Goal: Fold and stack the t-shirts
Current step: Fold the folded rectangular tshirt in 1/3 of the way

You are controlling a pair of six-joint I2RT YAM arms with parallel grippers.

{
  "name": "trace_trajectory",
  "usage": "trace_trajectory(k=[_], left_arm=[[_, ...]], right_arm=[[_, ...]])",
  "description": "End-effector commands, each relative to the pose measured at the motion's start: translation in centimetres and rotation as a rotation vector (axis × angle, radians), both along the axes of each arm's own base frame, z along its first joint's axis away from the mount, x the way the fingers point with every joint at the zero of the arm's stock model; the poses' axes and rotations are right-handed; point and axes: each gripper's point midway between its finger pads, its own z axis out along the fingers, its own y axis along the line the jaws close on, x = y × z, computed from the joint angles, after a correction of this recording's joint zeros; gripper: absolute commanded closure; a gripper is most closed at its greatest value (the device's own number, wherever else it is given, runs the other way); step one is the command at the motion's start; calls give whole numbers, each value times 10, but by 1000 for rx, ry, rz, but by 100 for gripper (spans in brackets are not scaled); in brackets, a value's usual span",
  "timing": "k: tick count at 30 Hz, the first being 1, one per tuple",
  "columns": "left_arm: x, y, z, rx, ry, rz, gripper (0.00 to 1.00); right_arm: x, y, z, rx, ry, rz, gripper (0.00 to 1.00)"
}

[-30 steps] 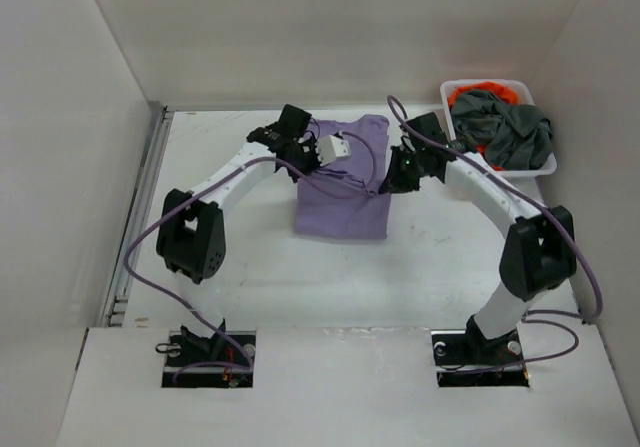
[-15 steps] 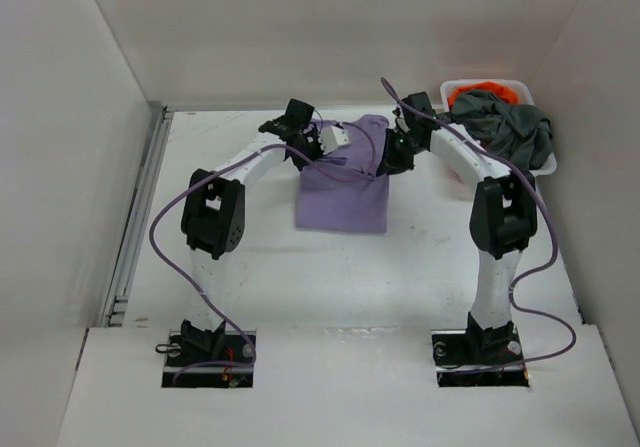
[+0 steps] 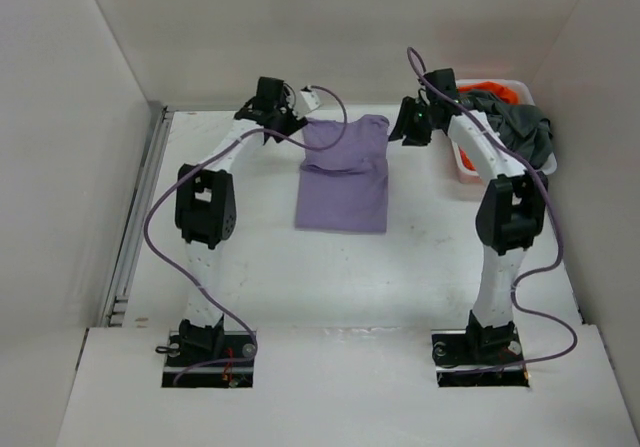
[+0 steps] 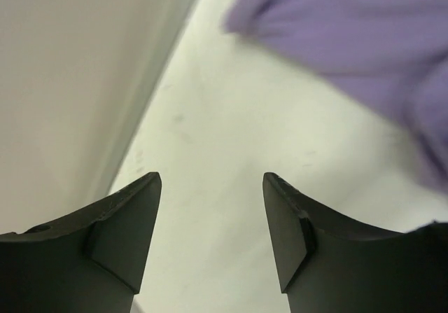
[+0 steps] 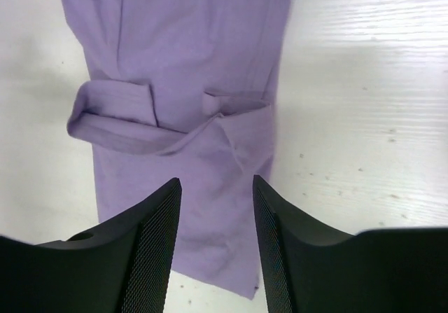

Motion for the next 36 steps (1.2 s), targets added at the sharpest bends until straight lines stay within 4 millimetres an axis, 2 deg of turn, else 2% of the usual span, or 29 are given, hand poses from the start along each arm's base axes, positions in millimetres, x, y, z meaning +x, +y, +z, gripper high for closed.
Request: trace_trajectory(k=[1,2,4,7,10,13,15,18,24,30,32,36], left_arm=[[3,24,97,-40,-192,49,40],[-12,21,94,-37,-167,11,40],[-57,6,74,-2,-81,-107,39],[-114,-15,30,68,25,-244,40],[-138,-31,1,83,88,-288,41],[-147,-49,-9,42,124,-309,42],[-140,-60,-8,11,117,-322,41],[-112,-68,-14,-21,108,-288,41],[-55,-64,-35,-79,114,-195,42],[-7,-51,-32,-161,64,-73,41],[4,-45,-28,-180,45,-31,41],[19,-36,-6,-209,-22,36,40]], right_arm=[[-24,-16,33,-54,-81,-24,51],[-39,-19,22,-65,-57,-24,52],[-67,-20,1,-65,-17,-15,57],[-93,0,-21,-31,-8,33,71],[-99,26,-29,0,7,78,76],[-104,38,-34,8,22,95,77],[-104,43,-40,18,27,105,76],[-93,52,-48,46,29,123,77],[-35,69,-59,95,4,97,80],[22,56,-71,92,-8,57,82],[33,49,-68,80,-19,45,82],[48,38,-51,65,-66,24,79]])
